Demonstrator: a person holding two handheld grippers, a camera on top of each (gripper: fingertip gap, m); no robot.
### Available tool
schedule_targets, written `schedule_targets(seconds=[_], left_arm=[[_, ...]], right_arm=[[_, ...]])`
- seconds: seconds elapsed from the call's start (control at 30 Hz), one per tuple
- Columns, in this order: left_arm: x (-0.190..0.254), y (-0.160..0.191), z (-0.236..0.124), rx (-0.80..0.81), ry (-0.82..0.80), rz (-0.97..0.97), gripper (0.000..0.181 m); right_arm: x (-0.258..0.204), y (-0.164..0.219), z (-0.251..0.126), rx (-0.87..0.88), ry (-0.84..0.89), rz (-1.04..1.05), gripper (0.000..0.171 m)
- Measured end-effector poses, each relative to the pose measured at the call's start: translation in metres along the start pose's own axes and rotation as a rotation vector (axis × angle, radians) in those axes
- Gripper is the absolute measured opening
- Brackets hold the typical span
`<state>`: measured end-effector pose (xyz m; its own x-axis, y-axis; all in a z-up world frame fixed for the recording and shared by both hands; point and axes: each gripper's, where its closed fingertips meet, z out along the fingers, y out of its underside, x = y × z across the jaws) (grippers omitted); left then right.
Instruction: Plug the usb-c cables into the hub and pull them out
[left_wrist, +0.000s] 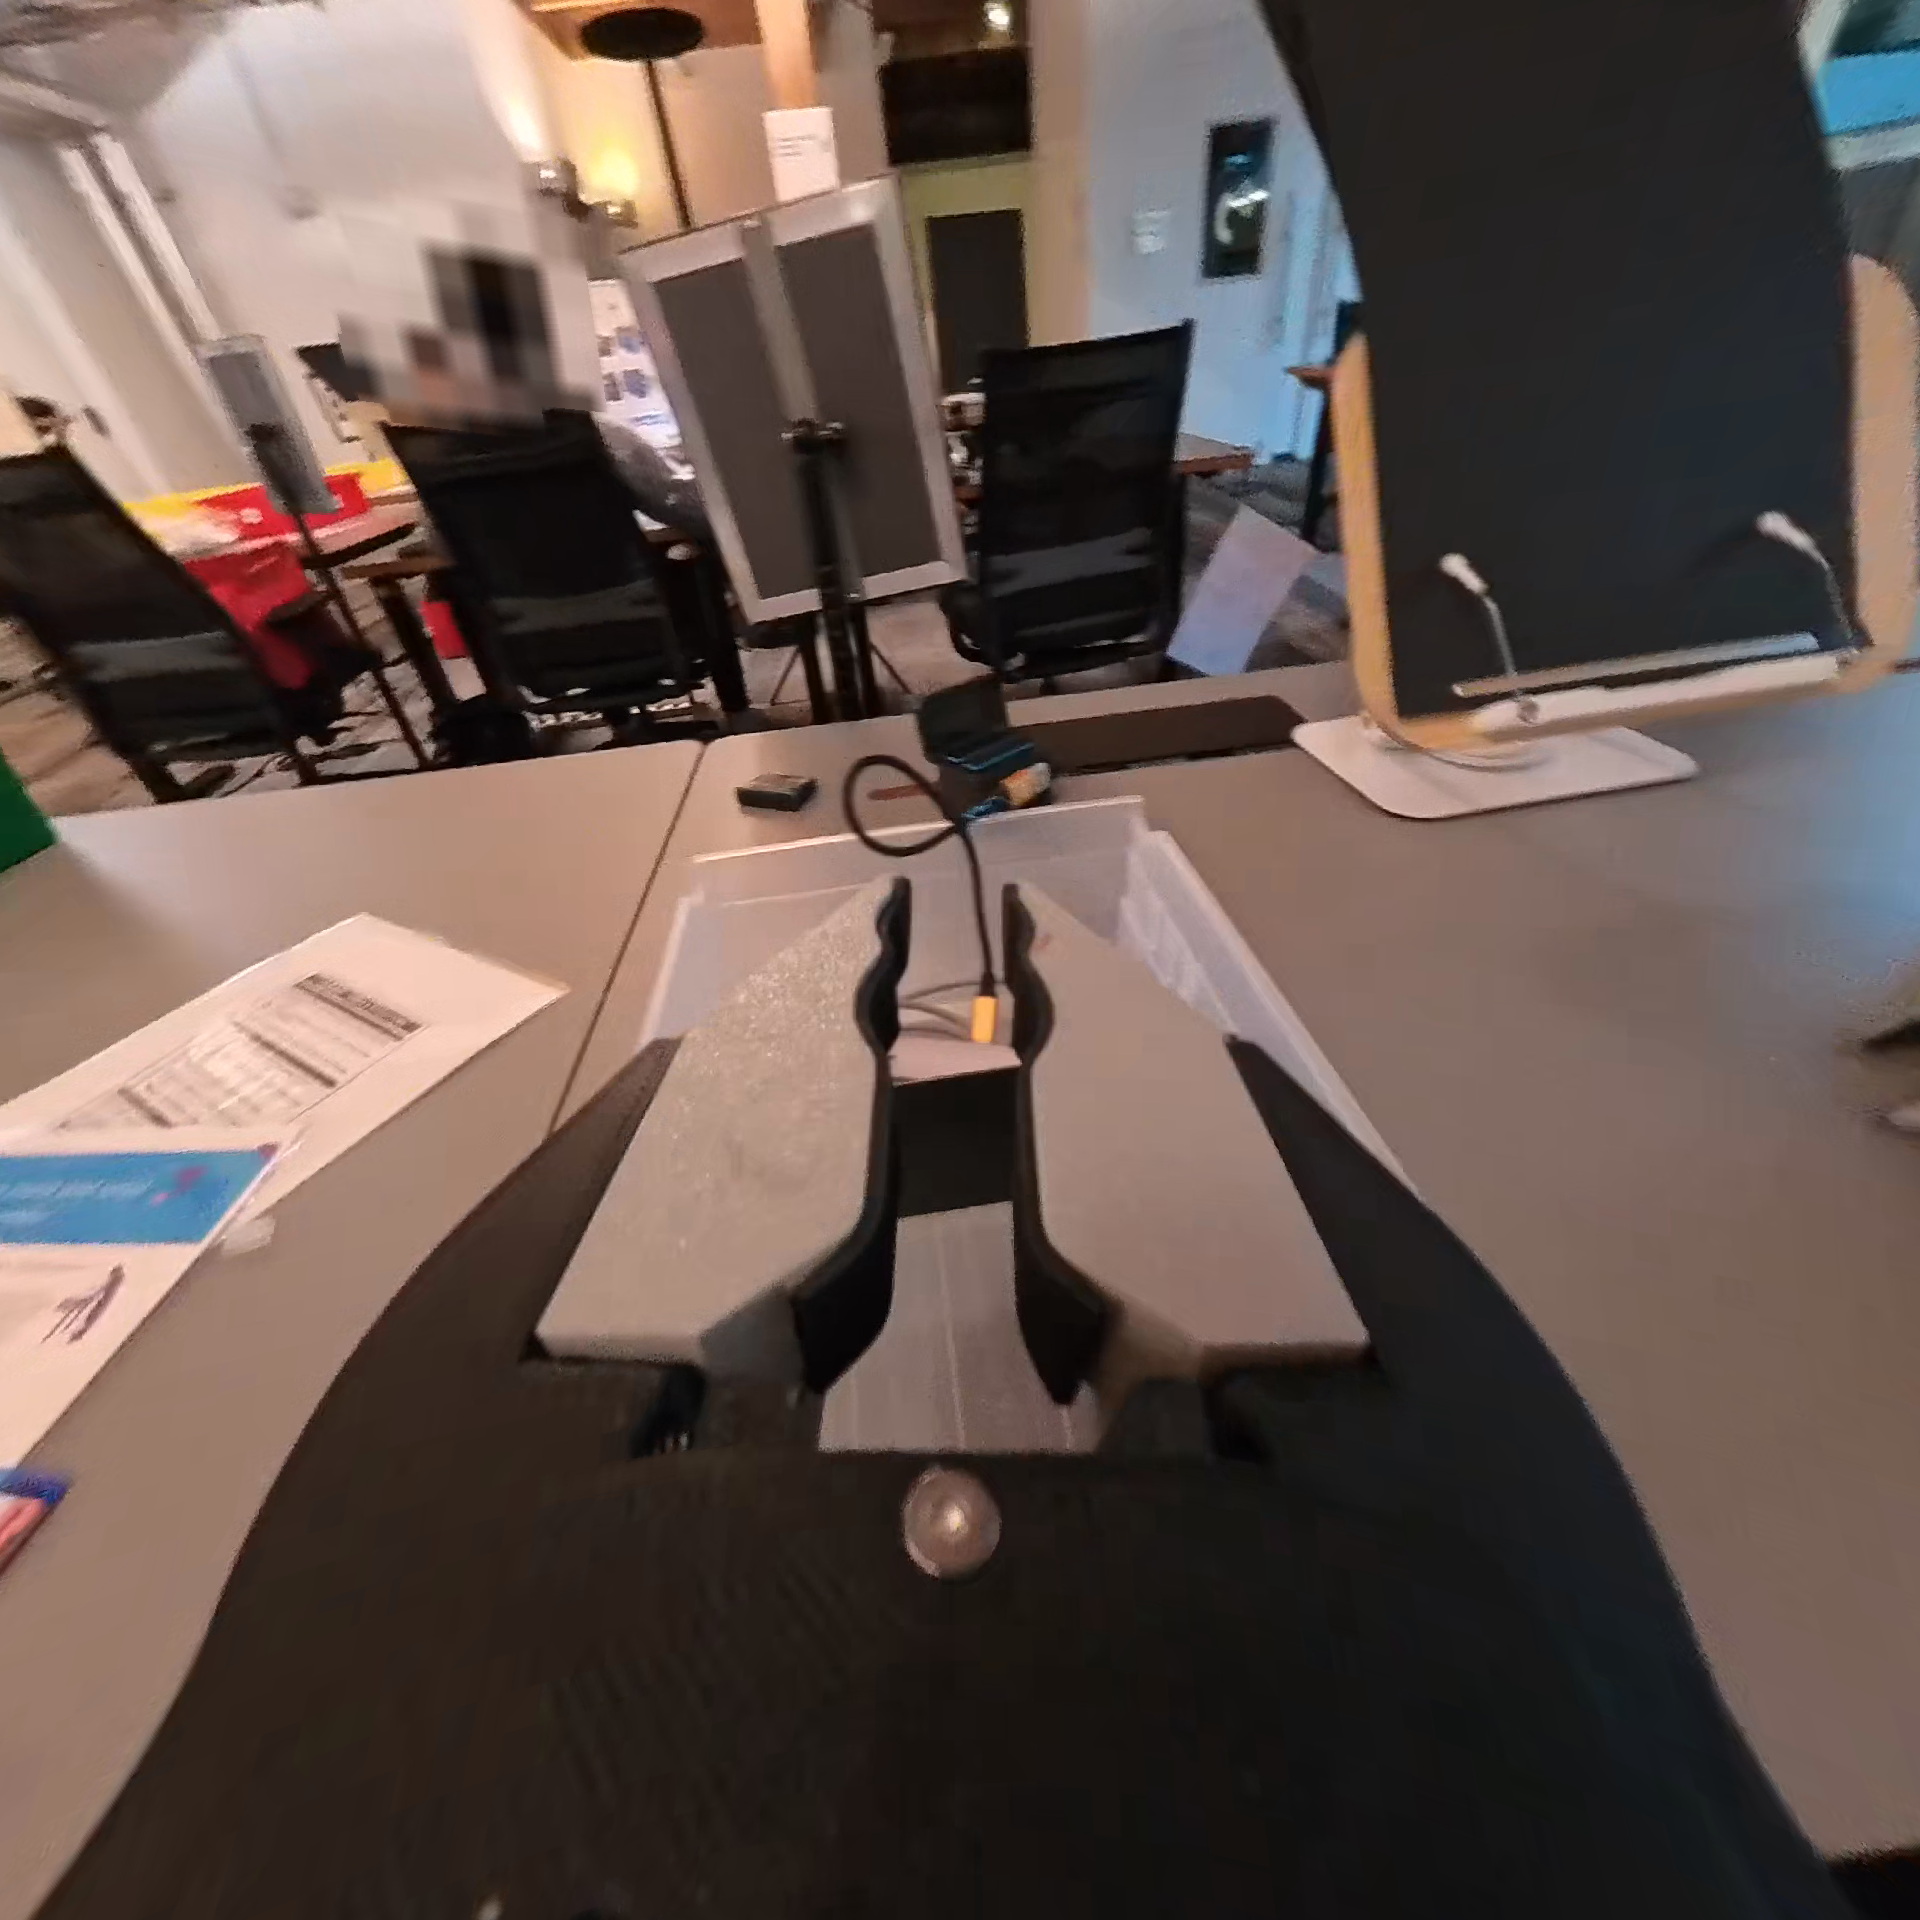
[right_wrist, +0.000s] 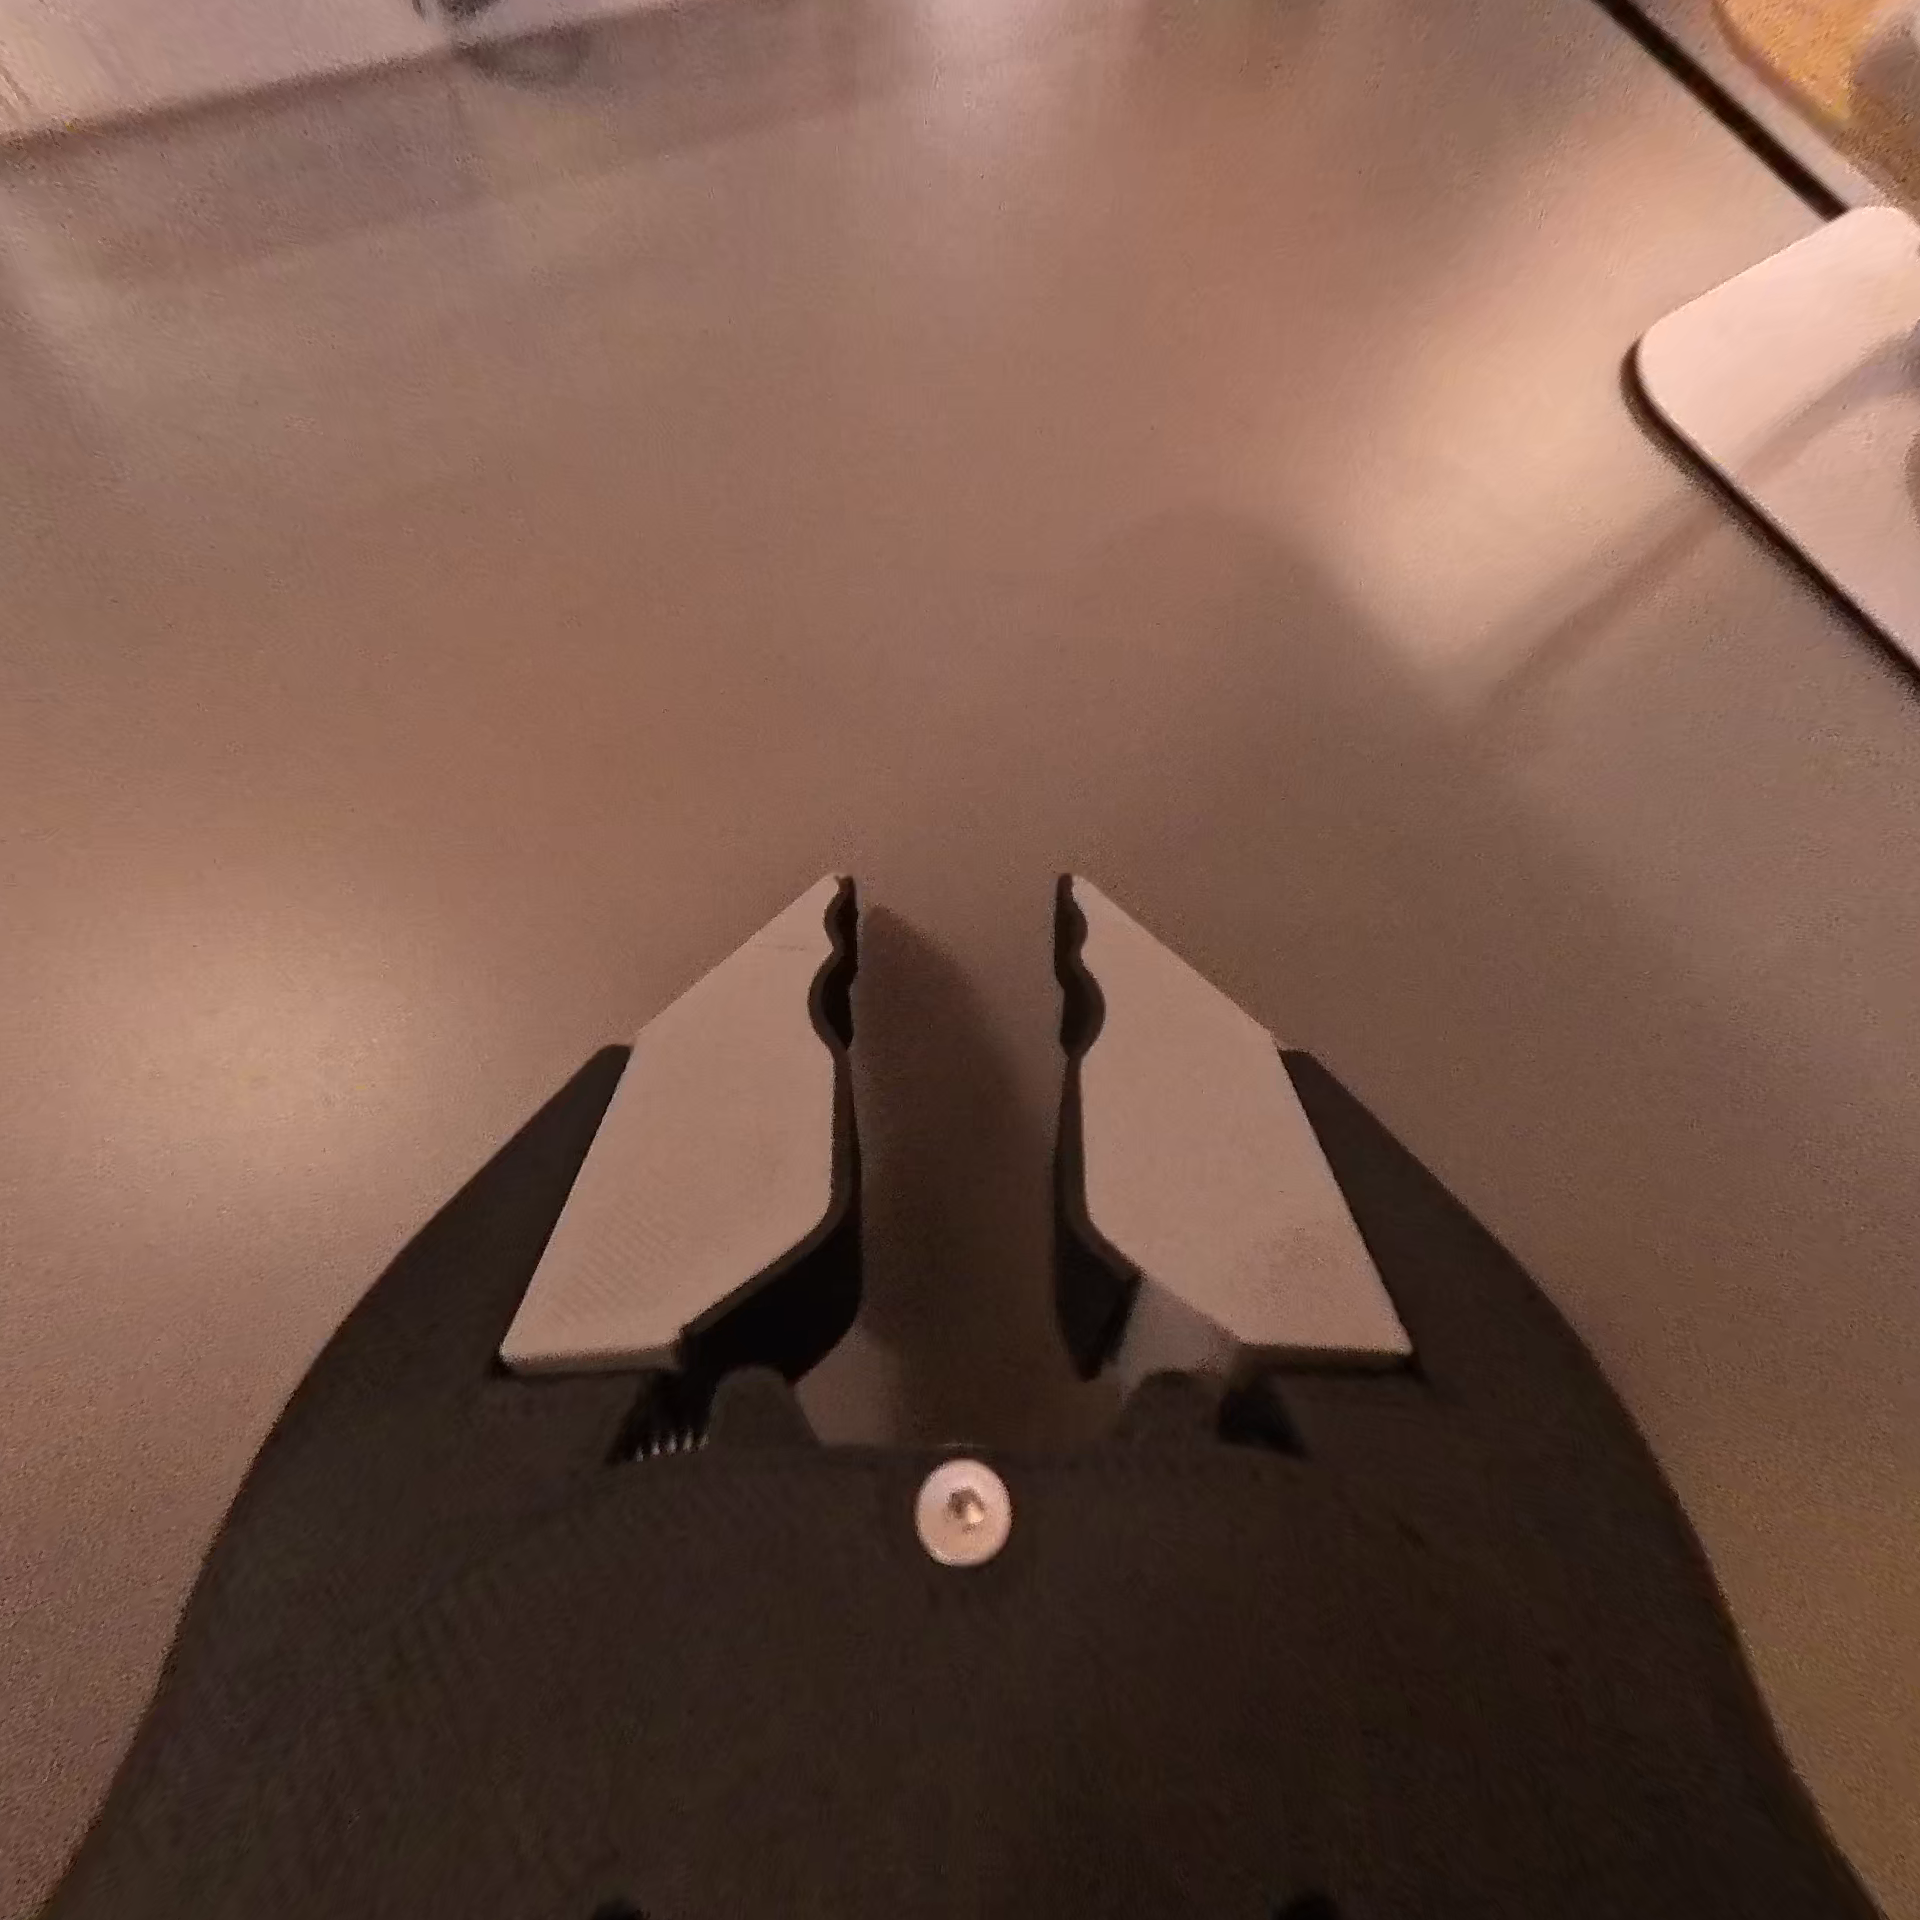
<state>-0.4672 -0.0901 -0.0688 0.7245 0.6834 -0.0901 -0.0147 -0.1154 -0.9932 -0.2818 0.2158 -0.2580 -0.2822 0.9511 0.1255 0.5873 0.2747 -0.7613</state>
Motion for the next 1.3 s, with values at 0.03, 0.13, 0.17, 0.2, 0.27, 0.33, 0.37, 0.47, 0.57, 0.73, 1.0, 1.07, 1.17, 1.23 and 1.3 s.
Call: schedule_targets(seconds=[0.03,0.13,0.17,0.2,0.27,0.33,0.37,0.47,0.57,0.73,1.0,1.07,1.17,1.23,1.3], left_arm=[[-0.008,-0.001,0.001,0.007,-0.012,-0.023,0.014],[-0.008,-0.005,0.013,0.011,0.027,-0.064,0.021],[-0.005,-0.004,0.023,-0.01,0.045,-0.051,0.023],[-0.003,-0.001,0.035,-0.044,0.061,-0.037,0.026],[0.0,0.009,0.067,-0.14,0.1,-0.032,0.034],[0.002,0.024,0.1,-0.259,0.142,-0.026,0.039],[-0.001,0.034,0.115,-0.327,0.143,-0.01,0.04],[-0.02,0.068,0.151,-0.536,0.082,0.056,0.038],[-0.031,0.082,0.172,-0.612,0.061,0.021,0.034],[-0.032,0.085,0.191,-0.598,0.08,-0.078,0.033],[-0.032,0.051,0.191,-0.438,0.154,-0.312,0.002],[-0.039,0.035,0.182,-0.41,0.126,-0.267,0.002],[-0.042,0.012,0.169,-0.391,0.109,-0.179,0.001],[-0.042,-0.007,0.16,-0.361,0.107,-0.15,0.001],[-0.038,-0.029,0.152,-0.317,0.114,-0.132,0.001]], right_arm=[[-0.001,0.002,0.001,-0.009,0.004,-0.013,0.034],[-0.005,0.008,0.001,-0.036,0.031,-0.064,0.033],[-0.007,0.008,0.001,-0.036,0.044,-0.09,0.03],[-0.008,0.007,0.001,-0.033,0.056,-0.116,0.028],[-0.009,0.007,0.001,-0.031,0.073,-0.141,0.027],[-0.009,0.007,0.001,-0.032,0.075,-0.137,0.027],[-0.009,0.007,0.0,-0.033,0.072,-0.132,0.027],[-0.009,0.008,0.0,-0.034,0.064,-0.121,0.026],[-0.01,0.008,0.0,-0.033,0.066,-0.13,0.025],[-0.011,0.008,0.0,-0.033,0.07,-0.143,0.023],[-0.014,0.008,0.0,-0.033,0.067,-0.168,0.018],[-0.014,0.008,0.0,-0.033,0.068,-0.168,0.018],[-0.014,0.008,0.0,-0.033,0.07,-0.172,0.018],[-0.014,0.008,0.0,-0.032,0.074,-0.177,0.017],[-0.014,0.008,0.0,-0.033,0.079,-0.181,0.016]])
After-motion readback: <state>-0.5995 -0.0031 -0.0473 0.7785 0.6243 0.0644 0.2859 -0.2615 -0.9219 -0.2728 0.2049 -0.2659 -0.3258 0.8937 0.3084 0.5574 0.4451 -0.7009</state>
